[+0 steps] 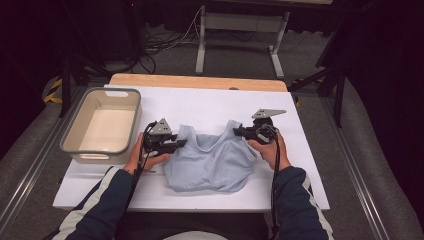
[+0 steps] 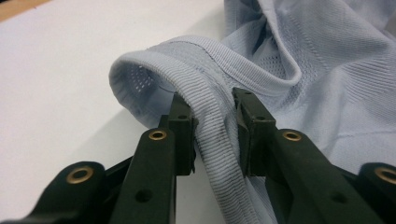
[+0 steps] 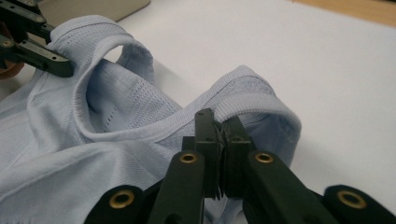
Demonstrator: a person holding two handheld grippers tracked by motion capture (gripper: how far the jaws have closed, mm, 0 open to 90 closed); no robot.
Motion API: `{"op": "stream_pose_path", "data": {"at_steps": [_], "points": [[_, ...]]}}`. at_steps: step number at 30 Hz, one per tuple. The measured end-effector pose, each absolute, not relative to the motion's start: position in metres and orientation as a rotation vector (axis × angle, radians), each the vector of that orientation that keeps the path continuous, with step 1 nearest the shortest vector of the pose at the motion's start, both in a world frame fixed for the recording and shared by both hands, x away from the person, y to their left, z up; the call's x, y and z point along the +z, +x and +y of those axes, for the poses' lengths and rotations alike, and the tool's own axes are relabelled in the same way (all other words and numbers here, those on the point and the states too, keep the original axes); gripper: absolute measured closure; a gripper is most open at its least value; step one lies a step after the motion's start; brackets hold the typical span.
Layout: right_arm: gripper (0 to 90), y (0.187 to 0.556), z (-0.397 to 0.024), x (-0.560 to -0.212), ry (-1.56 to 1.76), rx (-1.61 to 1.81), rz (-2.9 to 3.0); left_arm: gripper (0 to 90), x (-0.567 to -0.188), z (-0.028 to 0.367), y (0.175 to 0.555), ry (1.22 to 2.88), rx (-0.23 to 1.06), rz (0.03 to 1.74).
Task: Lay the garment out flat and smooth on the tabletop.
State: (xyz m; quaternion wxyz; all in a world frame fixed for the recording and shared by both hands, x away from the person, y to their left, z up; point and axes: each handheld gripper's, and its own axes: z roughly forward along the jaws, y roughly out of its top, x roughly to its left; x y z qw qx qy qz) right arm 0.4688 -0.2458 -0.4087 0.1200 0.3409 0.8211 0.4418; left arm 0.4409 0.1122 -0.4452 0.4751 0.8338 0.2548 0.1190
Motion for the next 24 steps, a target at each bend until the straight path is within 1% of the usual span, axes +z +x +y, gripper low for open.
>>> {"op": "stream_pose_path", "data": {"at_steps": [2, 3, 4, 6, 7, 8, 11, 13, 15, 16, 17, 18, 19, 20, 22, 24], "points": [[88.3, 0.463, -0.247, -0.403, 0.968, 1.309, 2.375, 72.9, -0.442, 0.114, 0.44, 2.025, 0.291, 0.616], [88.4, 0.461, -0.247, -0.4, 0.949, 1.319, 2.362, 71.3, -0.441, 0.115, 0.44, 2.013, 0.295, 0.622], [88.4, 0.458, -0.248, -0.397, 0.927, 1.33, 2.352, 67.5, -0.439, 0.117, 0.44, 2.001, 0.29, 0.628], [88.3, 0.453, -0.248, -0.39, 0.9, 1.351, 2.337, 67.1, -0.438, 0.118, 0.442, 1.989, 0.272, 0.623], [88.3, 0.451, -0.248, -0.388, 0.887, 1.362, 2.329, 64.8, -0.438, 0.117, 0.442, 1.984, 0.278, 0.627], [88.3, 0.449, -0.248, -0.385, 0.865, 1.374, 2.327, 59.6, -0.438, 0.116, 0.443, 1.982, 0.273, 0.639], [88.3, 0.445, -0.246, -0.382, 0.837, 1.368, 2.322, 62.0, -0.438, 0.114, 0.446, 1.982, 0.253, 0.632], [88.3, 0.441, -0.242, -0.38, 0.797, 1.37, 2.329, 58.4, -0.436, 0.11, 0.45, 1.961, 0.236, 0.638], [88.3, 0.44, -0.24, -0.38, 0.784, 1.362, 2.333, 65.8, -0.435, 0.108, 0.452, 1.959, 0.237, 0.637], [88.3, 0.439, -0.239, -0.38, 0.782, 1.361, 2.334, 65.1, -0.434, 0.106, 0.453, 1.961, 0.258, 0.649], [88.3, 0.439, -0.239, -0.38, 0.782, 1.361, 2.334, 61.9, -0.434, 0.106, 0.453, 1.961, 0.258, 0.649], [88.2, 0.438, -0.239, -0.38, 0.782, 1.353, 2.334, 61.9, -0.434, 0.106, 0.454, 1.962, 0.272, 0.665], [88.2, 0.437, -0.239, -0.38, 0.777, 1.344, 2.335, 55.1, -0.433, 0.105, 0.456, 1.958, 0.267, 0.682], [88.2, 0.437, -0.239, -0.38, 0.777, 1.344, 2.335, 60.9, -0.433, 0.105, 0.456, 1.958, 0.267, 0.682], [88.2, 0.435, -0.238, -0.38, 0.777, 1.339, 2.338, 62.4, -0.433, 0.103, 0.455, 1.971, 0.294, 0.675], [88.1, 0.434, -0.238, -0.381, 0.773, 1.339, 2.336, 73.4, -0.432, 0.104, 0.454, 1.957, 0.278, 0.656]]}}
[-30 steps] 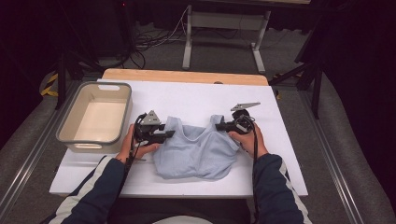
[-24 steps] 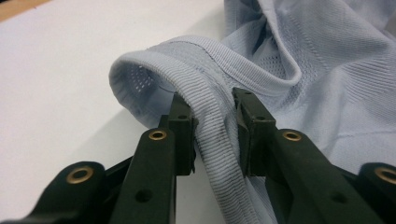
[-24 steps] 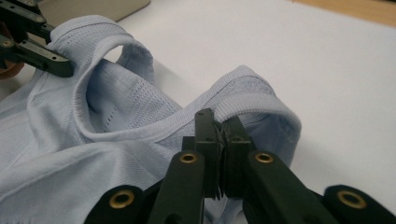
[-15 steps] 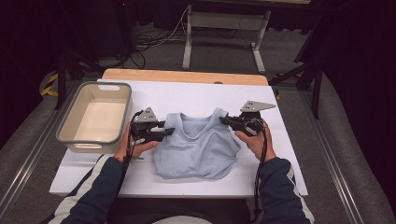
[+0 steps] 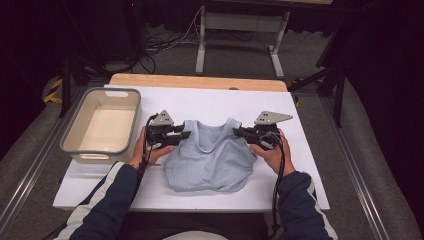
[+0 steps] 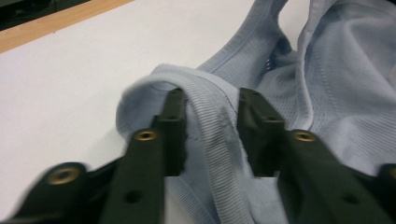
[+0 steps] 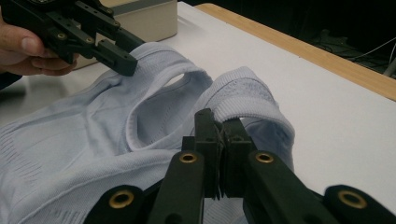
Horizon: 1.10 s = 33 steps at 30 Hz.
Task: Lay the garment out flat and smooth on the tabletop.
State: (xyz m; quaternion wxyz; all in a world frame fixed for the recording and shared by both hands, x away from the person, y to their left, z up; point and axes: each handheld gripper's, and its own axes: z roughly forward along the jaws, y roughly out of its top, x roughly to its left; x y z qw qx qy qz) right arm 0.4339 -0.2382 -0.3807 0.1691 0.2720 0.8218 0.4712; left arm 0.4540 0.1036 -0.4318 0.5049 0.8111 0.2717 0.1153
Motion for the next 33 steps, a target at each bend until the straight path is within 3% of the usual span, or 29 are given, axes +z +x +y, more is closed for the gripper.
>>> {"op": "stream_pose_path", "data": {"at_steps": [4, 12, 27, 33], "points": [[88.1, 0.432, -0.237, -0.381, 0.769, 1.338, 2.338, 86.8, -0.433, 0.101, 0.453, 1.98, 0.249, 0.63], [88.2, 0.428, -0.236, -0.377, 0.75, 1.351, 2.32, 87.9, -0.423, 0.109, 0.449, 1.926, 0.302, 0.626], [88.2, 0.405, -0.241, -0.314, 0.657, 1.468, 2.157, 88.0, -0.355, 0.135, 0.421, 1.743, 0.468, 0.58], [88.2, 0.411, -0.244, -0.308, 0.687, 1.487, 2.109, 88.0, -0.343, 0.137, 0.422, 1.736, 0.49, 0.576]]}}
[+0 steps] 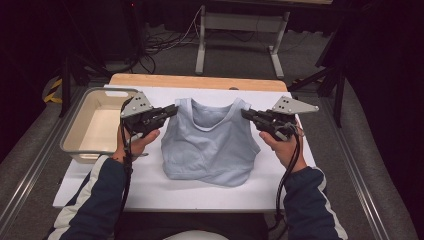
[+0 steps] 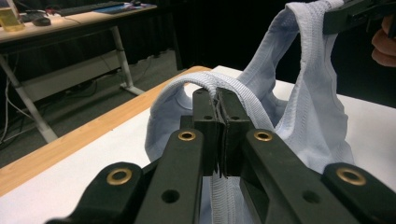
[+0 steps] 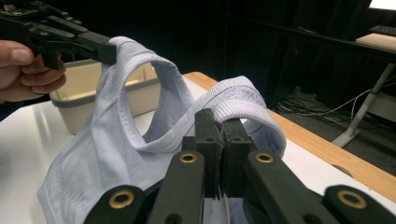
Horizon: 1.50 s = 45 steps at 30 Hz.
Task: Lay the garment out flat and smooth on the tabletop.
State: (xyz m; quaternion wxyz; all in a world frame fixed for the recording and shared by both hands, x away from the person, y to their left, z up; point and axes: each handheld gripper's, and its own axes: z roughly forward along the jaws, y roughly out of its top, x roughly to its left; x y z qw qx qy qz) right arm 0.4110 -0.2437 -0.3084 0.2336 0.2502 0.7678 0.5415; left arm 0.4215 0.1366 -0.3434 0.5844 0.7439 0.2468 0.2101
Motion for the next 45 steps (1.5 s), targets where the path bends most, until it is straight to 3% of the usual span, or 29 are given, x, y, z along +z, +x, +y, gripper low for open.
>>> {"op": "stream_pose_path", "data": {"at_steps": [19, 32, 39, 45], "points": [[88.2, 0.394, -0.237, -0.281, 0.609, 1.538, 2.057, 88.0, -0.303, 0.145, 0.399, 1.677, 0.559, 0.519], [88.3, 0.359, -0.225, -0.253, 0.503, 1.58, 2.04, 88.0, -0.269, 0.152, 0.357, 1.649, 0.594, 0.449], [88.3, 0.344, -0.222, -0.25, 0.472, 1.605, 2.041, 87.9, -0.272, 0.15, 0.35, 1.661, 0.576, 0.438], [88.2, 0.357, -0.223, -0.269, 0.539, 1.589, 2.067, 87.8, -0.293, 0.139, 0.37, 1.713, 0.556, 0.481]]}}
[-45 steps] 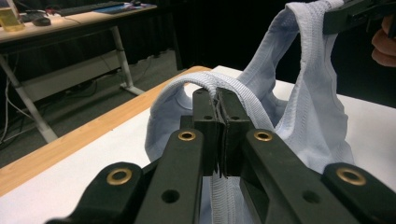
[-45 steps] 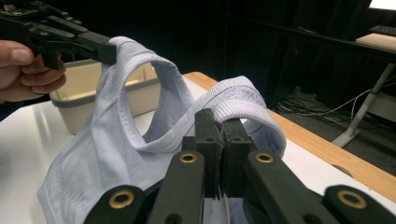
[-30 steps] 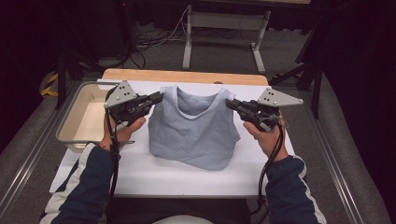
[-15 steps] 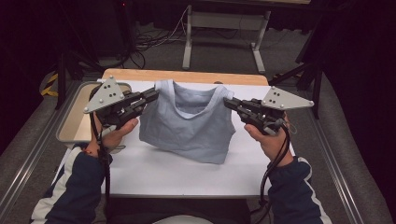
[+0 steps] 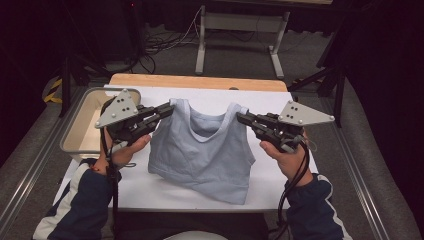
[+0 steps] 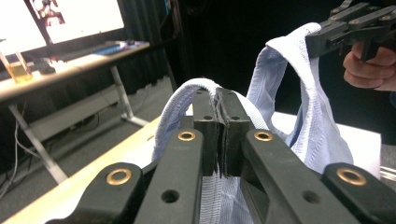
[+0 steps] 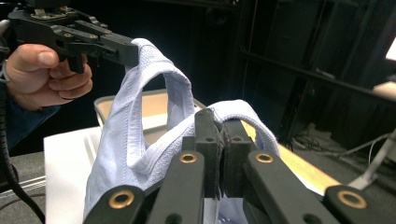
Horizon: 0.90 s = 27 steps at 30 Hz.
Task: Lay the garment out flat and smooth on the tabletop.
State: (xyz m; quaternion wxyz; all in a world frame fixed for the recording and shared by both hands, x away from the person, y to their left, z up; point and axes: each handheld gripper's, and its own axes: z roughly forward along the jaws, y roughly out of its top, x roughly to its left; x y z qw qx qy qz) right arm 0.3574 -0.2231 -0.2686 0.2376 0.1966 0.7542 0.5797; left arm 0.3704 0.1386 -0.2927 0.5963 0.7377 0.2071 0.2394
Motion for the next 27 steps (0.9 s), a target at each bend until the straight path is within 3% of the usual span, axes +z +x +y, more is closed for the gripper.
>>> {"op": "stream_pose_path", "data": {"at_steps": [15, 27], "points": [[88.2, 0.447, -0.226, -0.313, 0.772, 1.397, 2.091, 87.7, -0.332, 0.103, 0.462, 1.832, 0.518, 0.693], [87.1, 0.498, -0.22, -0.336, 0.888, 1.243, 2.069, 86.1, -0.359, 0.087, 0.504, 1.872, 0.577, 0.828]]}}
